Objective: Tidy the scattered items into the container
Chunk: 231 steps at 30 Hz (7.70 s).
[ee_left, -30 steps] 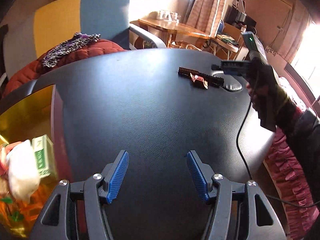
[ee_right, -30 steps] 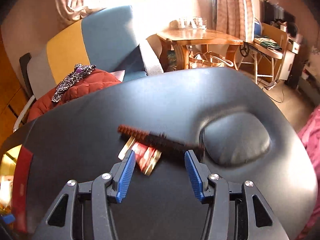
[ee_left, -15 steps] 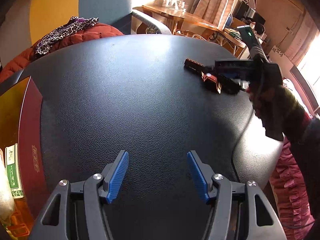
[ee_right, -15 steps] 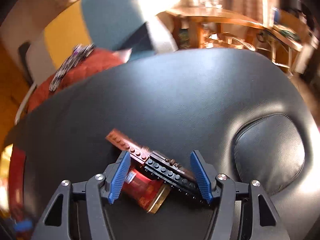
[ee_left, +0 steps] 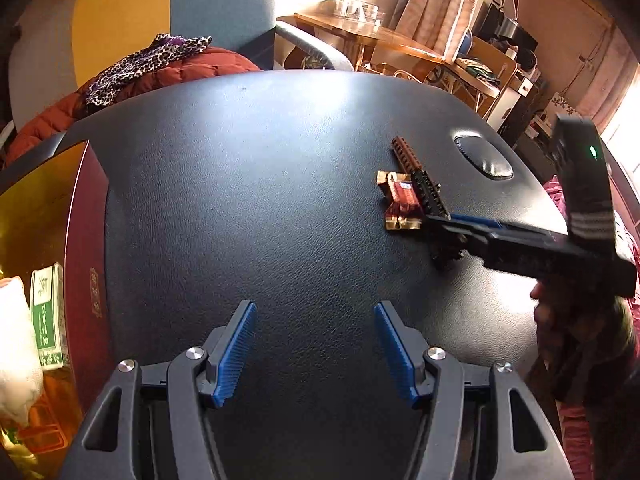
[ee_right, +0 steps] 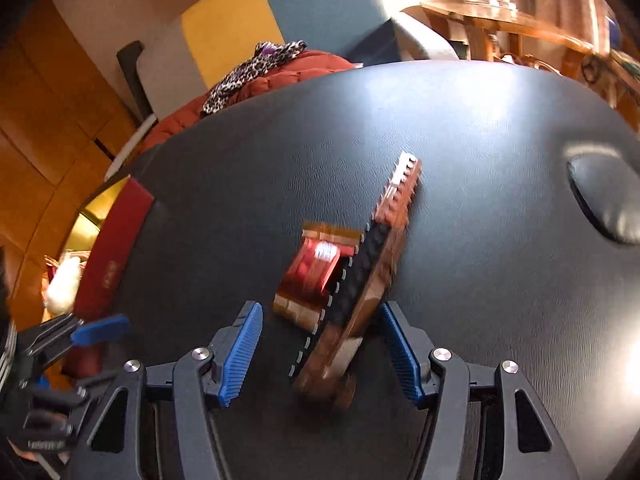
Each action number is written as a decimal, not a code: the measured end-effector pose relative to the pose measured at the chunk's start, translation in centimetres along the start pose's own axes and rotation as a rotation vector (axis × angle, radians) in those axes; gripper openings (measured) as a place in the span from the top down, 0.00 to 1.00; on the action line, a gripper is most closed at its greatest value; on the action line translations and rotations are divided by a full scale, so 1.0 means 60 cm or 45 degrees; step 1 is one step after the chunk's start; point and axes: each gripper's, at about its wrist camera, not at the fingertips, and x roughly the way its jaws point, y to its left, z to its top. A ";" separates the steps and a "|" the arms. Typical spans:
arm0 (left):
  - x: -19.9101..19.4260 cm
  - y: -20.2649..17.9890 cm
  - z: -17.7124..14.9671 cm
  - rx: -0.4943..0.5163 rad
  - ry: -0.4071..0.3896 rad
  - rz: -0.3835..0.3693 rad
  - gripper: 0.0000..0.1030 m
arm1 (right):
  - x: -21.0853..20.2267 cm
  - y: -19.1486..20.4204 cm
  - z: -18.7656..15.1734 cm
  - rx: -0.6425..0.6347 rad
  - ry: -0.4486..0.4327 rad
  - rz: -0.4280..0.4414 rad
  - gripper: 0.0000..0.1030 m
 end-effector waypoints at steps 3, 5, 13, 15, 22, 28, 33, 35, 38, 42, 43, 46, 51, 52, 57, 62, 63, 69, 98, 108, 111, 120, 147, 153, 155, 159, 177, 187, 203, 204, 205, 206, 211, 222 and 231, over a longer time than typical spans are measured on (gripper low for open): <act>0.004 -0.007 0.015 0.015 -0.002 -0.005 0.40 | -0.033 -0.018 -0.040 0.099 -0.063 -0.024 0.40; 0.007 -0.011 0.024 0.026 -0.004 -0.009 0.40 | -0.056 -0.027 -0.063 0.134 -0.103 -0.065 0.40; 0.064 -0.058 0.106 0.095 0.016 -0.021 0.40 | -0.097 -0.038 -0.115 0.179 -0.172 -0.148 0.40; 0.082 -0.072 0.115 0.131 0.029 -0.004 0.40 | -0.093 -0.038 -0.109 0.184 -0.183 -0.151 0.40; 0.127 -0.099 0.131 0.189 0.069 0.040 0.40 | -0.078 -0.042 -0.092 0.199 -0.204 -0.143 0.39; 0.139 -0.106 0.135 0.220 0.054 0.083 0.43 | -0.070 -0.047 -0.083 0.192 -0.212 -0.131 0.39; 0.148 -0.089 0.127 0.183 0.062 0.103 0.61 | -0.068 -0.042 -0.083 0.164 -0.214 -0.140 0.36; 0.141 -0.079 0.117 0.177 0.056 0.089 0.62 | -0.068 -0.039 -0.083 0.150 -0.215 -0.151 0.35; 0.126 -0.059 0.101 0.154 0.053 0.077 0.62 | -0.066 -0.037 -0.083 0.140 -0.215 -0.157 0.33; 0.097 -0.030 0.068 0.098 0.050 0.063 0.62 | -0.065 -0.030 -0.078 0.126 -0.207 -0.181 0.31; 0.089 -0.022 0.058 0.082 0.050 0.062 0.62 | -0.065 -0.027 -0.076 0.118 -0.204 -0.188 0.32; 0.064 -0.001 0.028 0.035 0.048 0.061 0.62 | -0.064 -0.015 -0.065 0.094 -0.213 -0.191 0.35; 0.028 0.031 -0.018 -0.037 0.041 0.036 0.62 | -0.051 0.015 -0.024 0.054 -0.240 -0.192 0.40; 0.023 0.034 -0.025 -0.038 0.037 0.034 0.62 | -0.044 0.020 -0.013 0.050 -0.233 -0.197 0.41; 0.008 0.045 -0.046 -0.066 0.030 -0.022 0.54 | 0.013 0.041 0.035 0.012 -0.128 -0.287 0.54; -0.006 0.063 -0.057 -0.138 0.018 -0.074 0.50 | 0.030 0.065 0.031 -0.032 -0.059 -0.356 0.76; -0.010 0.067 -0.060 -0.152 0.013 -0.078 0.50 | 0.027 0.071 0.025 -0.040 -0.054 -0.354 0.77; -0.032 0.065 -0.068 -0.160 -0.009 -0.079 0.49 | -0.002 0.098 -0.030 -0.052 -0.044 -0.340 0.77; 0.013 0.046 -0.041 -0.104 0.028 0.103 0.75 | -0.040 0.115 -0.112 -0.031 -0.101 -0.286 0.77; -0.043 0.043 -0.051 -0.014 -0.082 0.061 0.76 | -0.038 0.124 -0.109 -0.063 -0.092 -0.339 0.77; -0.068 0.055 -0.059 -0.037 -0.111 0.052 0.76 | -0.037 0.125 -0.108 -0.070 -0.089 -0.351 0.77; -0.171 0.120 -0.070 -0.190 -0.282 0.099 0.76 | -0.035 0.134 -0.106 -0.095 -0.080 -0.393 0.77; -0.230 0.379 -0.146 -0.550 -0.317 0.381 0.76 | -0.028 0.132 -0.110 -0.114 -0.080 -0.426 0.77; -0.217 0.407 -0.152 -0.591 -0.288 0.388 0.72 | -0.025 0.136 -0.112 -0.139 -0.081 -0.445 0.76; -0.223 0.413 -0.159 -0.619 -0.300 0.378 0.69 | -0.025 0.138 -0.113 -0.148 -0.081 -0.453 0.76; -0.240 0.422 -0.176 -0.671 -0.333 0.361 0.64 | -0.025 0.141 -0.114 -0.149 -0.088 -0.472 0.77; -0.257 0.397 -0.223 -0.668 -0.332 0.349 0.62 | -0.015 0.279 -0.088 -0.230 -0.115 -0.178 0.78; -0.256 0.382 -0.241 -0.647 -0.324 0.318 0.57 | -0.012 0.480 -0.051 -0.486 -0.161 0.141 0.78; -0.247 0.390 -0.260 -0.676 -0.324 0.279 0.53 | 0.109 0.617 -0.033 -0.599 -0.013 0.185 0.72; -0.247 0.390 -0.259 -0.677 -0.324 0.279 0.53 | 0.113 0.613 -0.033 -0.594 -0.012 0.187 0.72; -0.246 0.391 -0.259 -0.677 -0.324 0.280 0.53 | 0.113 0.610 -0.033 -0.592 -0.012 0.185 0.72; -0.246 0.390 -0.259 -0.674 -0.323 0.281 0.53 | 0.114 0.607 -0.033 -0.591 -0.012 0.183 0.72; -0.243 0.383 -0.258 -0.653 -0.316 0.307 0.52 | 0.108 0.593 -0.034 -0.560 -0.014 0.204 0.63; -0.241 0.361 -0.253 -0.616 -0.300 0.302 0.52 | 0.081 0.572 -0.040 -0.524 -0.053 0.215 0.63; -0.238 0.333 -0.243 -0.558 -0.287 0.300 0.52 | 0.058 0.539 -0.048 -0.486 -0.108 0.153 0.63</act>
